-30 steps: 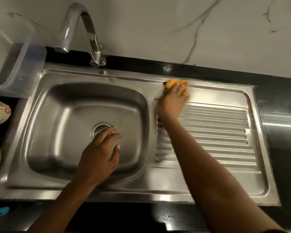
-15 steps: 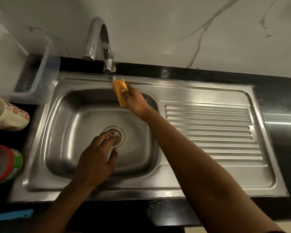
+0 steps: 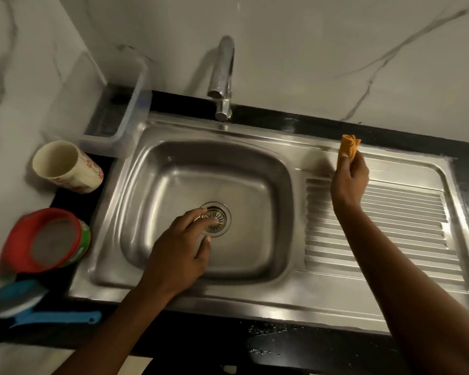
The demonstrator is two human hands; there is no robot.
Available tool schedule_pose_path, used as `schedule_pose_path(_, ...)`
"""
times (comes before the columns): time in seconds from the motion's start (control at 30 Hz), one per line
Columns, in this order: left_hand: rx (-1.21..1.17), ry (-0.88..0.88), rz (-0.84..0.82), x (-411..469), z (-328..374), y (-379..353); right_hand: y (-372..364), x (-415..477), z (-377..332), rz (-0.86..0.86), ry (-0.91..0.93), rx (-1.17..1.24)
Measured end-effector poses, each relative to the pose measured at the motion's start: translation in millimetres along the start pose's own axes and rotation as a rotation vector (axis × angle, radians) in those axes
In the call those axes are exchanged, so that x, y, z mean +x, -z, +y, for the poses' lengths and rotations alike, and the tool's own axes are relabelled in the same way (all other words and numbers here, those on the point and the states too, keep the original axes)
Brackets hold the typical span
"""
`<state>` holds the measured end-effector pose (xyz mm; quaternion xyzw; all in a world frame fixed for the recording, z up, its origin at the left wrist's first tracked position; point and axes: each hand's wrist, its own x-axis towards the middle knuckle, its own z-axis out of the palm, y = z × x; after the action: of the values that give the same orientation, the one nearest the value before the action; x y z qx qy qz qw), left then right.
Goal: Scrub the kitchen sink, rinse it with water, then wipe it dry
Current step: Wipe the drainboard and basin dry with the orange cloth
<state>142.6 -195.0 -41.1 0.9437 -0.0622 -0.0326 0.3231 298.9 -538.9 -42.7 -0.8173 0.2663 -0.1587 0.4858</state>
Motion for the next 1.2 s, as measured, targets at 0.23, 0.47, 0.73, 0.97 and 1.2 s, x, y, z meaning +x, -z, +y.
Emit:
schedule_pose_path(0.23,0.015,0.06,0.008,-12.4,-27.7,17.9,-115.0,-24.9,1.8,-0.201,0.293,-0.497)
schedule_pose_path(0.47,-0.015,0.157,0.041,-34.2,-50.5,26.4,-204.1,-86.4,-27.9,-0.22,0.312,-0.499)
schedule_pose_path(0.73,0.024,0.167,0.002,-59.0,-69.9,42.1,-289.4,-135.6,-65.7,-0.585,0.61,-0.444)
schedule_pose_path(0.97,-0.018,0.215,0.067,-75.7,-78.9,55.8,-302.7,-175.7,-68.7,-0.957,0.646,-0.207)
schedule_pose_path(1.2,-0.028,0.265,0.176,-77.8,-72.8,73.2,-270.5,-268.1,-32.0,-1.057,0.566,0.031)
